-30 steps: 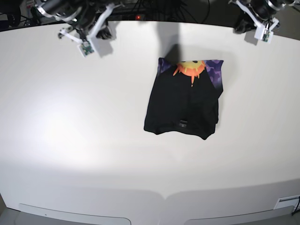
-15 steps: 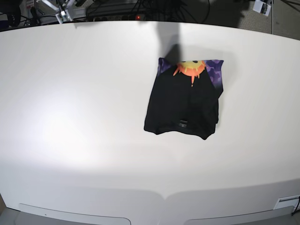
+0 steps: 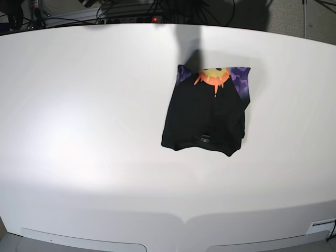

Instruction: Fold the T-shirt properly

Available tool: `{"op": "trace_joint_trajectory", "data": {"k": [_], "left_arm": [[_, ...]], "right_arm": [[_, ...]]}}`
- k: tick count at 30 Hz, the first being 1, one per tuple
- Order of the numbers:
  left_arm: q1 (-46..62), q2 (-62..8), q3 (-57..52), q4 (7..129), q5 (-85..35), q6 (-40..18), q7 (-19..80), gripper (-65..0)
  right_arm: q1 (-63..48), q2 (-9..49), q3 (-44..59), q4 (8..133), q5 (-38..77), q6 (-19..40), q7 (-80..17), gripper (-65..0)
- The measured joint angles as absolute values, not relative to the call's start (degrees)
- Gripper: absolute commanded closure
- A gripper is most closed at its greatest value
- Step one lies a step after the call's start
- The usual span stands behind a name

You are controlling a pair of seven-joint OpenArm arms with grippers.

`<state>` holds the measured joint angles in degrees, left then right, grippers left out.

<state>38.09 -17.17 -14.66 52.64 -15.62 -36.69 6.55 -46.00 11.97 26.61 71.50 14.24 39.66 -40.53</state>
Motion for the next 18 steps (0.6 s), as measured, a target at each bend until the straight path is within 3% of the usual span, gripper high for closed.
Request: {"op": "trace_joint_trajectory", "data": {"k": [7,12,14,18], "left_arm": [[25.6,-17.1,-14.7,31.8,-4.0,-38.0,-7.5,0.0],[20.6,-16.4,-14.7,25.5,2.0,-37.9,-14.9,0.0],[19.2,-15.2,-14.8,24.6,3.7,-37.9,-14.8,0.0],[16.8,-10.8,-14.9,23.0,10.6,-38.0,-14.6,0.0]], "right_arm": [[-34.3,12.9,26.6,49.7,-1.9,39.4,-25.0,0.0],[-27.6,12.7,22.8,37.1,-15.2,27.6,-9.1,0.0],[-25.8,13.0,19.1,33.4,-16.9,22.9,-5.8,0.0],[-21.7,12.8,10.5,27.6,-15.6,18.9,-1.5,0.0]]}}
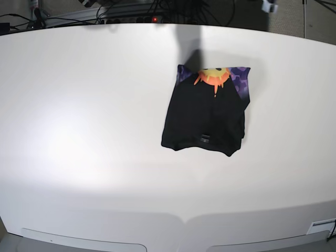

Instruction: Fold the T-shirt properly

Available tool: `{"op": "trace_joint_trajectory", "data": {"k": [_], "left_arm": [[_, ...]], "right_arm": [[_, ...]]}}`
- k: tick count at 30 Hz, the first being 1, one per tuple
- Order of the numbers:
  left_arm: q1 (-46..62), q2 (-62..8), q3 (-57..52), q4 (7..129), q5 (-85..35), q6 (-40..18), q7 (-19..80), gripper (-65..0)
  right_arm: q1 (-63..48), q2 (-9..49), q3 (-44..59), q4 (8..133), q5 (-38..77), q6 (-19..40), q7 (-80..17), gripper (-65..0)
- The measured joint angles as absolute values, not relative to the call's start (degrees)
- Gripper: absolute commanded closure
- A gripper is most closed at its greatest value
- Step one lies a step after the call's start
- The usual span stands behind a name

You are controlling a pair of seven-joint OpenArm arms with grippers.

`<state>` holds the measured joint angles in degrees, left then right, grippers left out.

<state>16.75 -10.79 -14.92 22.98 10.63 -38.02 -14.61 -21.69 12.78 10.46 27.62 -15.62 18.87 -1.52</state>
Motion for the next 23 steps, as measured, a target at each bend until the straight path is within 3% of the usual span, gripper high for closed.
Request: {"op": "trace_joint_trajectory", "data": {"k": [9,23], "left_arm": [[15.0,-5.1,-14.9,20.8,13.7,-31.0,-15.9,0.0],[15.0,-5.4,-14.9,20.8,13.7,-28.1,-13.7,0.0]], "right_arm": [[-12.8,12.9,-1.3,16.8,-8.0,5.9,3.2,0.0],[-11.9,12.9,-2.0,15.7,-5.8,7.6,4.5,0.0]]}}
